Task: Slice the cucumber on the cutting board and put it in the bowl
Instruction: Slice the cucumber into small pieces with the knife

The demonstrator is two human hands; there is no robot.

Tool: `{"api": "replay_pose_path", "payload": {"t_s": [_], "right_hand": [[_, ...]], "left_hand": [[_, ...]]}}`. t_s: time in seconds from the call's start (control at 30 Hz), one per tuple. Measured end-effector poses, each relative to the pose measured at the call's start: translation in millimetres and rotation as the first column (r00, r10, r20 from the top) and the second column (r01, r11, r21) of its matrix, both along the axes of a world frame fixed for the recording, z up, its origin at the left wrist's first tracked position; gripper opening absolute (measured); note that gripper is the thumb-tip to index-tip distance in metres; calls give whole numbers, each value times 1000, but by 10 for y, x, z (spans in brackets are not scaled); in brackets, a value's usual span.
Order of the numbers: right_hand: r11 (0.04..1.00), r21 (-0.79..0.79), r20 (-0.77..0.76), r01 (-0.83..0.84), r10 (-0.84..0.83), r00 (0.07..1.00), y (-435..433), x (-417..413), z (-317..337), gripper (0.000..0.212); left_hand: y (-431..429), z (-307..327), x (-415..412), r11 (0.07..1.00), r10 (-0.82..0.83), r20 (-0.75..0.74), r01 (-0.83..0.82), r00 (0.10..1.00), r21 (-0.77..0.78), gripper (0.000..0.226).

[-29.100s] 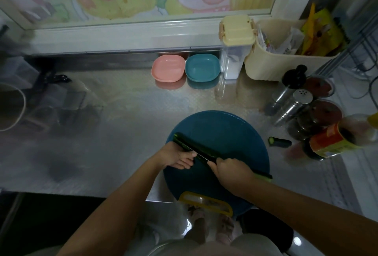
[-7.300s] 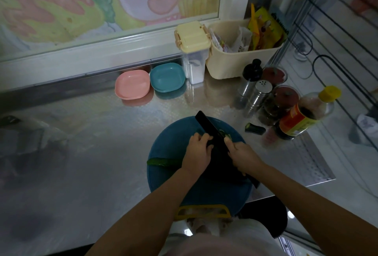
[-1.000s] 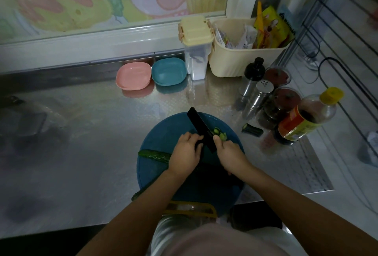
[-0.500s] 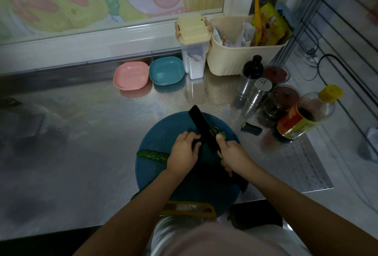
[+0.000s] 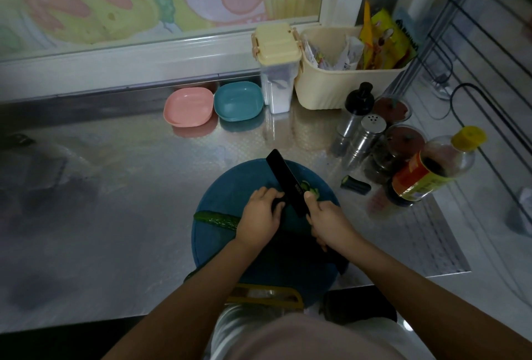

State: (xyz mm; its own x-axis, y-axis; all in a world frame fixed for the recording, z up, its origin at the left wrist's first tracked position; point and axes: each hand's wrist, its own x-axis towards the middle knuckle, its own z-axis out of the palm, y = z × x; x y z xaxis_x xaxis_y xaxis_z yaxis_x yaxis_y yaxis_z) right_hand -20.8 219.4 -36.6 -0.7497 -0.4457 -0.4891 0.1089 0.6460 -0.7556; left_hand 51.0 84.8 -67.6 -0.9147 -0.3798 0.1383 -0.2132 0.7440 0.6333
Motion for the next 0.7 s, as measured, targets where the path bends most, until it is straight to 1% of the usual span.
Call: {"api": "replay_pose_path", "payload": {"t_s": [0.17,0.3,0.47,0.6,0.7], "right_hand": [[995,87,-97,-51,59,994,-53,4,25,61],[986,141,-106,-91,106,989,-155,-9,19,57],[984,142,-127,-109,128,984,-153,3,0,54],[978,166,-162,-125,152,975,-58,-23,-51,61],[985,121,-139,-126,142,980,8,-36,-79,62]], "left_hand": [[-8,-16,0,1000,5,-1,-5,1000,0,17],[-1,-8,-5,1000,10,8,-10,1000,12,18],[3,-9,-1,1000,17,11,-17,1000,20,17],[7,-3,-12,999,30,12,-30,999,13,14],[-1,-4,-18,999,33,14,-33,999,9,13]]}}
